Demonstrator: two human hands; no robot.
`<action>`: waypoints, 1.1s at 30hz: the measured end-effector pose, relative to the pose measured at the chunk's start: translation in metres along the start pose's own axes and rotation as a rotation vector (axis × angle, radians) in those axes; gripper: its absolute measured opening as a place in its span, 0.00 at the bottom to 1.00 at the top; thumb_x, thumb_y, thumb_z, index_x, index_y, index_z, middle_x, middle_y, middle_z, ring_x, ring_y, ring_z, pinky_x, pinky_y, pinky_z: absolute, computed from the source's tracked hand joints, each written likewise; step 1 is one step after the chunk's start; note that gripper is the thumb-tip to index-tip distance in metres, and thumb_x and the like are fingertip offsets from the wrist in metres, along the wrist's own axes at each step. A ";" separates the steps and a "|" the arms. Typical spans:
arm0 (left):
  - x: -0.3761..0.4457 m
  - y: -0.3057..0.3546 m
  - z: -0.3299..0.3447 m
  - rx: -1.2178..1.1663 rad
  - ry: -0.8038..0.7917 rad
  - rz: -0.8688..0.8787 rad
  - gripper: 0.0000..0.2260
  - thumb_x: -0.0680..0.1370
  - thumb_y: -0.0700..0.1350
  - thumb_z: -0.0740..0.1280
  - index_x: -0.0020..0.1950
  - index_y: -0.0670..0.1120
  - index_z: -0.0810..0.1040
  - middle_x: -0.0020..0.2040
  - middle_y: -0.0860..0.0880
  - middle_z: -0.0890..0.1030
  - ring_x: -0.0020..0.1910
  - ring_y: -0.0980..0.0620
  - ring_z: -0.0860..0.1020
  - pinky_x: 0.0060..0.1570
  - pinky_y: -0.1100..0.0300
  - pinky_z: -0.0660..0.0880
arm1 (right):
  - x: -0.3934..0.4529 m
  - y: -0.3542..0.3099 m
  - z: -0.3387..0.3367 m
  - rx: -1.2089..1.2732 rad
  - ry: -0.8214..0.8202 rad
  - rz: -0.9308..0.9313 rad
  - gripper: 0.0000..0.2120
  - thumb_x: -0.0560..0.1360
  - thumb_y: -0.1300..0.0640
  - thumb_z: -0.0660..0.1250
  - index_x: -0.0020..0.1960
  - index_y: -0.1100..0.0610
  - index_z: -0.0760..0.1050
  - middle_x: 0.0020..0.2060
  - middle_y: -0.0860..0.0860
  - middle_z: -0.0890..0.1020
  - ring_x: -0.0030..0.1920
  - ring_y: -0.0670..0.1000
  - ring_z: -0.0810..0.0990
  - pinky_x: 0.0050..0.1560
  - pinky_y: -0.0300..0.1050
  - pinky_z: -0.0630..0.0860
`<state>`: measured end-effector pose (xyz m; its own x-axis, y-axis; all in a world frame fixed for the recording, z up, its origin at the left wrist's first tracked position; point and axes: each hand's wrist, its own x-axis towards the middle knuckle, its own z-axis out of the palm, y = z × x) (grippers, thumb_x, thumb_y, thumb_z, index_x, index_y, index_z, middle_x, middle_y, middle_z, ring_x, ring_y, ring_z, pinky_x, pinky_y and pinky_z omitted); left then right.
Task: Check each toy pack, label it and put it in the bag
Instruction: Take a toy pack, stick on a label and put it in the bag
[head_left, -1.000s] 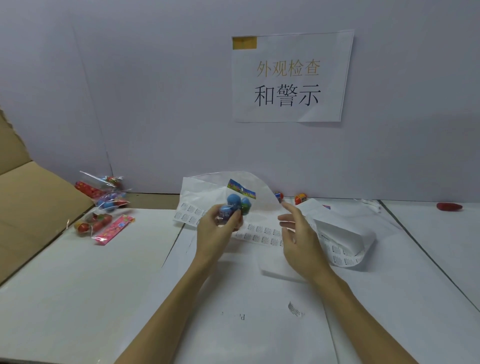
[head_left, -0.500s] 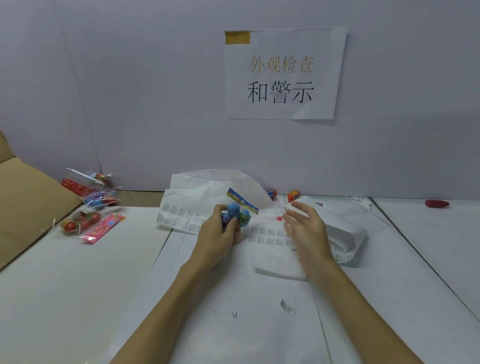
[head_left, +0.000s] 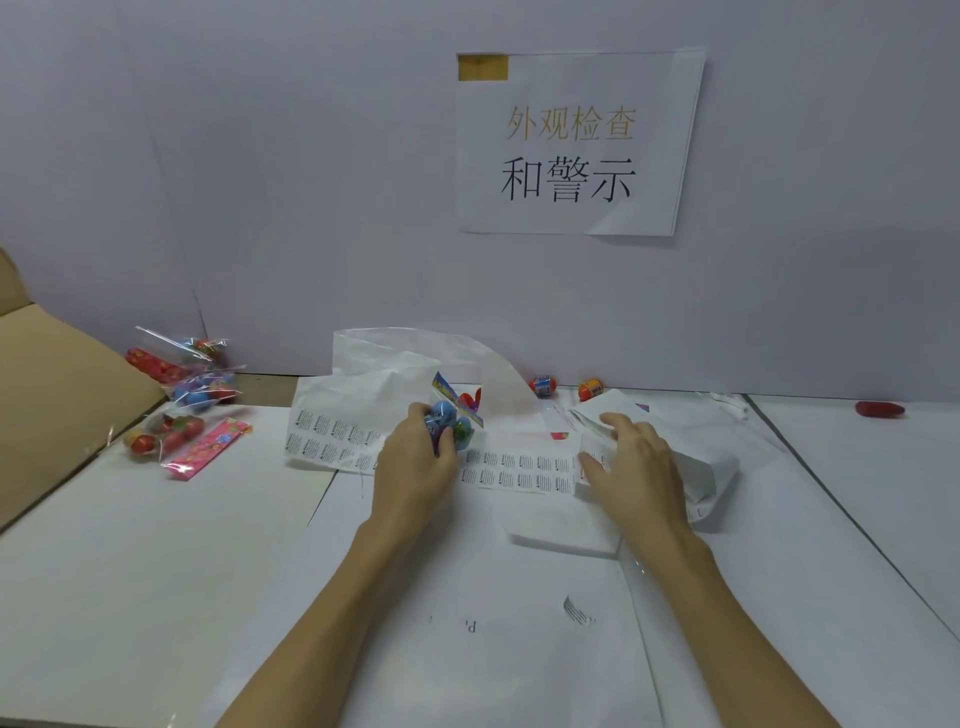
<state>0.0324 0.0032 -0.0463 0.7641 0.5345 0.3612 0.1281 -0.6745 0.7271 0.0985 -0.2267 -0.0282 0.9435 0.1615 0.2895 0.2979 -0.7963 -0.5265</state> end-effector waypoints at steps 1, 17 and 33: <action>-0.001 0.000 -0.001 0.005 0.001 0.003 0.11 0.83 0.44 0.65 0.66 0.46 0.73 0.49 0.46 0.82 0.47 0.44 0.80 0.42 0.53 0.71 | 0.001 0.002 0.001 0.015 -0.054 0.043 0.24 0.79 0.51 0.72 0.72 0.55 0.74 0.60 0.57 0.78 0.61 0.60 0.77 0.58 0.53 0.76; -0.010 0.049 0.016 -0.057 -0.059 0.170 0.11 0.79 0.39 0.67 0.48 0.52 0.87 0.64 0.52 0.72 0.54 0.53 0.79 0.51 0.53 0.81 | -0.006 -0.013 0.028 0.505 -0.260 0.000 0.24 0.84 0.63 0.62 0.79 0.54 0.65 0.46 0.46 0.79 0.47 0.43 0.79 0.46 0.28 0.73; -0.015 0.040 0.044 -0.205 -0.036 0.066 0.07 0.82 0.49 0.70 0.47 0.47 0.83 0.65 0.50 0.70 0.59 0.52 0.79 0.50 0.70 0.76 | 0.015 -0.006 0.010 0.961 0.082 0.209 0.25 0.79 0.77 0.55 0.63 0.53 0.76 0.61 0.53 0.82 0.63 0.50 0.80 0.67 0.43 0.74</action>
<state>0.0539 -0.0541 -0.0477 0.7894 0.4715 0.3932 -0.0515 -0.5873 0.8077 0.1129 -0.2134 -0.0290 0.9884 0.0014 0.1521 0.1521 0.0145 -0.9883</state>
